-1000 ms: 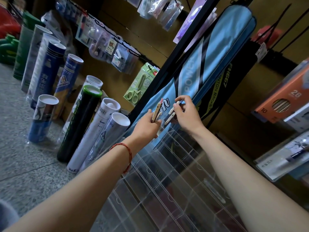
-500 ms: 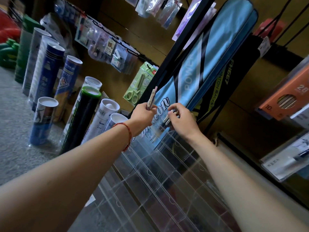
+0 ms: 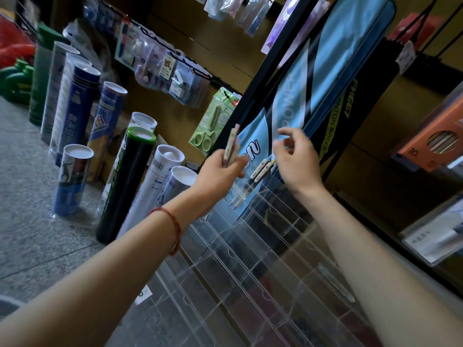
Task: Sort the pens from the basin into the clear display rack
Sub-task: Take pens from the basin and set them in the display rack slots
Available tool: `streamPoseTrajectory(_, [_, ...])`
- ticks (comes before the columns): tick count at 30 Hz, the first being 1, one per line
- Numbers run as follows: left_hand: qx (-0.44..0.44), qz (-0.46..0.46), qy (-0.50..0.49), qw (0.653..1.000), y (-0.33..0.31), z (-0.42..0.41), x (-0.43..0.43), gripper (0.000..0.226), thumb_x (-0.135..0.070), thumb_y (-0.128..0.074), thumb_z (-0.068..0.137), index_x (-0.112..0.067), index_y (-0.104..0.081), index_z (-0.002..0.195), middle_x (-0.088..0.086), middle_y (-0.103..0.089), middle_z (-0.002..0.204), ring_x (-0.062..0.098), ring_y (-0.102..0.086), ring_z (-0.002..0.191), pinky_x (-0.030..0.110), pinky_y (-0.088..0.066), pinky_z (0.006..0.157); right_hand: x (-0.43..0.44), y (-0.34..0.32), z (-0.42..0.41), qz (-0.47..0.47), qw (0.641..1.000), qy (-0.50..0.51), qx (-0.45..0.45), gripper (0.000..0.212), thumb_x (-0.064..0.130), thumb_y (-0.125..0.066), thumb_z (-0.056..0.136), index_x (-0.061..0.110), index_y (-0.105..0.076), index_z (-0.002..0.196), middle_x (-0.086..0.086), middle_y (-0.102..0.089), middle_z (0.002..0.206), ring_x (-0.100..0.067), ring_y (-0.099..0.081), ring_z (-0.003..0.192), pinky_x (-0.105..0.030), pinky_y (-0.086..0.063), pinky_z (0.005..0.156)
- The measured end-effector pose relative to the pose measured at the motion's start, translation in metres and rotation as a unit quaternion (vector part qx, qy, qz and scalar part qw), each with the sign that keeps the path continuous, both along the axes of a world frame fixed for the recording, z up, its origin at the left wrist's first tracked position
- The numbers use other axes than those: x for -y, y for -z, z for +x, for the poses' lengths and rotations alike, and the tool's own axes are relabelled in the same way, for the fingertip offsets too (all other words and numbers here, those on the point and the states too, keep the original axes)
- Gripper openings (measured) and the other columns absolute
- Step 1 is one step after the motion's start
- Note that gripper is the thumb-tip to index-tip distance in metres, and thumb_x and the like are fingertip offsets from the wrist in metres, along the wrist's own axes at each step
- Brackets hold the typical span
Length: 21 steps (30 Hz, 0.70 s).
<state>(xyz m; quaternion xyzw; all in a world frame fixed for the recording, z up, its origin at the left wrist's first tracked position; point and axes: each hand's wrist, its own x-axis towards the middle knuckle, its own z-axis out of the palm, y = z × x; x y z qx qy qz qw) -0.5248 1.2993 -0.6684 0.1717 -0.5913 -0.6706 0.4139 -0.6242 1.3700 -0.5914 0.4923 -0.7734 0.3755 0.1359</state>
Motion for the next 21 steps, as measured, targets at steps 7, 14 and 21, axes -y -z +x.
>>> streamPoseTrajectory(7, [-0.079, 0.089, 0.213, 0.970, -0.010, 0.011, -0.023, 0.025, -0.031, -0.045, 0.094, -0.014, -0.051, 0.077, -0.006, -0.050, 0.052, 0.002, -0.028, 0.037, 0.011, -0.021, 0.033, -0.011, -0.014, 0.043, 0.080, 0.938, -0.207, 0.267, 0.020, 0.021, -0.048, 0.096, 0.009, -0.064, 0.095, -0.010, -0.062, 0.078, -0.015, -0.057, 0.065, -0.020, -0.045, 0.051])
streamPoseTrajectory(14, [-0.081, 0.171, 0.307, 0.933, -0.010, 0.014, -0.024, 0.017, -0.004, -0.040, 0.093, -0.011, -0.049, 0.081, -0.001, -0.047, 0.059, 0.001, -0.027, 0.036, 0.009, -0.017, 0.031, -0.014, -0.016, 0.028, 0.138, 0.907, -0.189, 0.349, 0.012, 0.003, -0.053, 0.090, 0.003, -0.062, 0.098, -0.011, -0.066, 0.082, -0.019, -0.058, 0.069, -0.022, -0.051, 0.059])
streamPoseTrajectory(21, [-0.035, 0.145, 0.289, 0.946, -0.007, 0.011, -0.023, 0.012, -0.014, -0.044, 0.096, -0.007, -0.053, 0.098, -0.001, -0.056, 0.062, 0.003, -0.038, 0.040, 0.011, -0.027, 0.035, -0.013, -0.032, 0.031, 0.198, 0.941, -0.133, 0.238, 0.008, 0.001, -0.060, 0.087, 0.004, -0.063, 0.093, -0.010, -0.067, 0.079, -0.012, -0.065, 0.062, -0.021, -0.057, 0.063])
